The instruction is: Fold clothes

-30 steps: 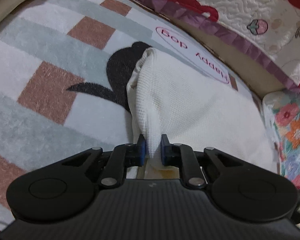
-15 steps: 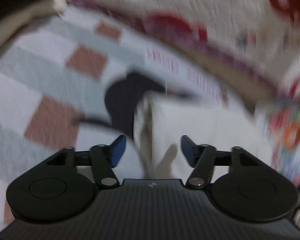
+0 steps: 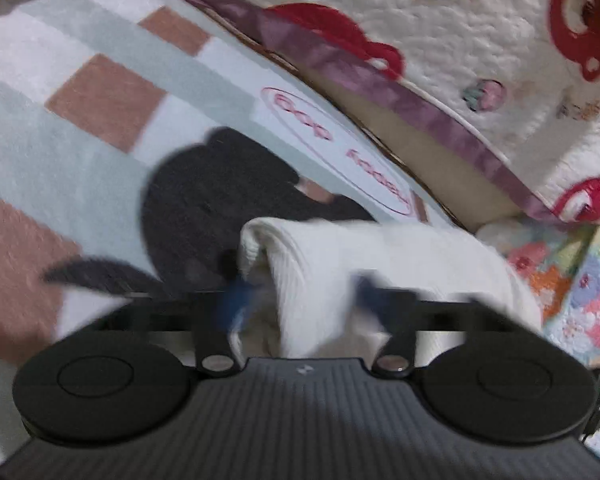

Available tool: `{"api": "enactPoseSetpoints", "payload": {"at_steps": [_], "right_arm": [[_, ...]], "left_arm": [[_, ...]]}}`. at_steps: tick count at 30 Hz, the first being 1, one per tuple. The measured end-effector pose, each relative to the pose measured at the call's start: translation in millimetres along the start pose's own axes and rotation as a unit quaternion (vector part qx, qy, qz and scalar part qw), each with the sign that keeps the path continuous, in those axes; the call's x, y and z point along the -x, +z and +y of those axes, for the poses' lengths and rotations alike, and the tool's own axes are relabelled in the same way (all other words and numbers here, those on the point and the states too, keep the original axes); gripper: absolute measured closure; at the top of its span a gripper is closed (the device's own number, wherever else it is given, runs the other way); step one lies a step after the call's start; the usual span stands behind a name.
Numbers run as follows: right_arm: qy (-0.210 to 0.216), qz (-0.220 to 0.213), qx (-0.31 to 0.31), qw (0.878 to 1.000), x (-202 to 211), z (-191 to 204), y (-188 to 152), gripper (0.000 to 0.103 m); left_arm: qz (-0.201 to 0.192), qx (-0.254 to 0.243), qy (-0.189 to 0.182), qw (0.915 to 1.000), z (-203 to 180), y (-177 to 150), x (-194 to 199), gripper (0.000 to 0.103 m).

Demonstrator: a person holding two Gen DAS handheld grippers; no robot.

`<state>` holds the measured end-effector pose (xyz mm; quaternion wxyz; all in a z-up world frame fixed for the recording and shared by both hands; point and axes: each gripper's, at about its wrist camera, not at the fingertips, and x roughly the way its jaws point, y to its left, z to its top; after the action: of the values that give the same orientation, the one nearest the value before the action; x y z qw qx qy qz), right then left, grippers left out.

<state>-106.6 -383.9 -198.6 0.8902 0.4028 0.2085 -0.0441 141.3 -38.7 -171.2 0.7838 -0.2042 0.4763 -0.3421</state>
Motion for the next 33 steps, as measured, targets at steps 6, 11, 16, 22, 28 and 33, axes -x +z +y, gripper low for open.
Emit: {"api": "enactPoseSetpoints", "payload": {"at_steps": [6, 11, 16, 22, 28, 33], "right_arm": [[-0.051, 0.024, 0.029, 0.998, -13, -10, 33, 0.067], [-0.041, 0.035, -0.073, 0.996, -7, -35, 22, 0.049], [-0.02, 0.012, -0.153, 0.988, -11, -54, 0, 0.028], [0.004, 0.019, -0.055, 0.998, -8, -18, 27, 0.065], [0.031, 0.013, 0.071, 0.997, 11, 68, 74, 0.067], [0.103, -0.005, 0.147, 0.984, 14, 154, 102, 0.067]], "left_arm": [[0.008, -0.122, 0.089, 0.9885, -64, -21, -10, 0.07], [0.0, 0.072, 0.024, 0.9971, -5, -15, -13, 0.038], [0.015, 0.101, -0.044, 0.9938, 5, -19, -31, 0.04], [0.0, -0.041, 0.006, 0.9991, -49, -26, -24, 0.079], [-0.084, -0.129, 0.038, 0.9874, -102, 5, 46, 0.079], [-0.142, -0.154, 0.088, 0.9737, -129, 39, 125, 0.08]]}}
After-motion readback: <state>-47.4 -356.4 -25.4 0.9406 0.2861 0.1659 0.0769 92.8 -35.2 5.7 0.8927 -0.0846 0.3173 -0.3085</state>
